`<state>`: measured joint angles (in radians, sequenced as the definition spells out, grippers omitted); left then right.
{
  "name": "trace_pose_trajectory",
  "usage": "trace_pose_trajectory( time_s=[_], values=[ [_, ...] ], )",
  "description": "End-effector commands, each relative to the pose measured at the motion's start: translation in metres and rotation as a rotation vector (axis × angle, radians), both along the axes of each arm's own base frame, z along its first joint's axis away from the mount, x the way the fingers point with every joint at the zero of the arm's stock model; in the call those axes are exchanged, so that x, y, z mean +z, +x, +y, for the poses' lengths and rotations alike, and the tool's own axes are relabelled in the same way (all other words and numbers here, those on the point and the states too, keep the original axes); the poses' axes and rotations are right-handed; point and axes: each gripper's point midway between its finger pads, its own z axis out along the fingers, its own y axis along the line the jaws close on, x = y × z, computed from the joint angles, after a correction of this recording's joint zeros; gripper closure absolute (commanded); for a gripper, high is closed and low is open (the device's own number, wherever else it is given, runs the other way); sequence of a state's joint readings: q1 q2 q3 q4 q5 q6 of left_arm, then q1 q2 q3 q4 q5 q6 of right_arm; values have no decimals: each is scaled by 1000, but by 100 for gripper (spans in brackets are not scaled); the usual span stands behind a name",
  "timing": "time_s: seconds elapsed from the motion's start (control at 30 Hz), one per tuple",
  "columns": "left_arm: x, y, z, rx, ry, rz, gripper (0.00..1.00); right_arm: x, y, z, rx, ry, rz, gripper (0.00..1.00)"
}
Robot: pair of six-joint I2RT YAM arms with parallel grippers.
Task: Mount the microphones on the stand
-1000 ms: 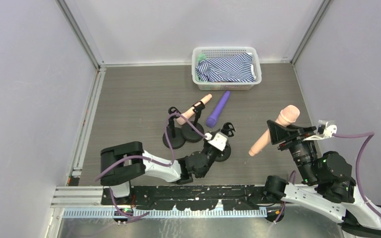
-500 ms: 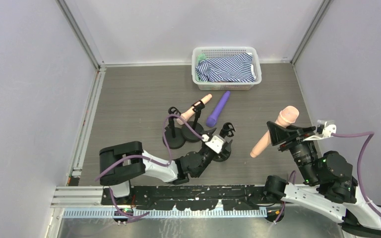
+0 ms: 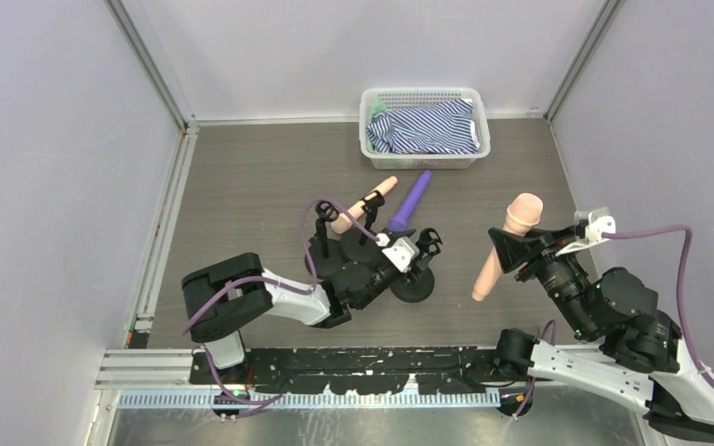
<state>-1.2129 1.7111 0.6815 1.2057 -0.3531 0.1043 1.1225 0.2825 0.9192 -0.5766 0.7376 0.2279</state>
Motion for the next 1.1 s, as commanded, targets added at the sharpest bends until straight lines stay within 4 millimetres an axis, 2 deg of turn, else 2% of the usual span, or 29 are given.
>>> trace_pose_trajectory(
  time_s=[0.0, 0.23, 0.5, 0.57, 0.7, 0.8, 0.83, 1.0, 1.07],
  values=[
    [19, -2, -14, -87, -63, -34, 37, 14, -4, 7, 50, -55, 24, 99],
    [23, -6, -18, -161, -72, -47, 42, 12, 8, 21, 21, -235, 104, 99],
    [23, -11, -27, -243, -85, -35, 57, 20, 26, 45, 2, -382, 105, 99],
    [24, -11, -29, -251, -94, -34, 57, 25, 31, 53, -2, -415, 103, 99],
    [26, -8, -29, -242, -126, -33, 50, 35, 41, 60, -17, -437, 97, 99],
    [27, -6, -31, -237, -143, -35, 50, 37, 48, 66, -9, -433, 108, 99],
    [28, -5, -31, -235, -147, -37, 52, 38, 50, 69, 0, -426, 107, 99],
    [29, -5, -32, -238, -166, -50, 80, 41, 59, 75, 15, -411, 101, 99],
    [27, -6, -33, -247, -187, -30, 86, 44, 61, 79, 29, -411, 79, 99]
  ],
)
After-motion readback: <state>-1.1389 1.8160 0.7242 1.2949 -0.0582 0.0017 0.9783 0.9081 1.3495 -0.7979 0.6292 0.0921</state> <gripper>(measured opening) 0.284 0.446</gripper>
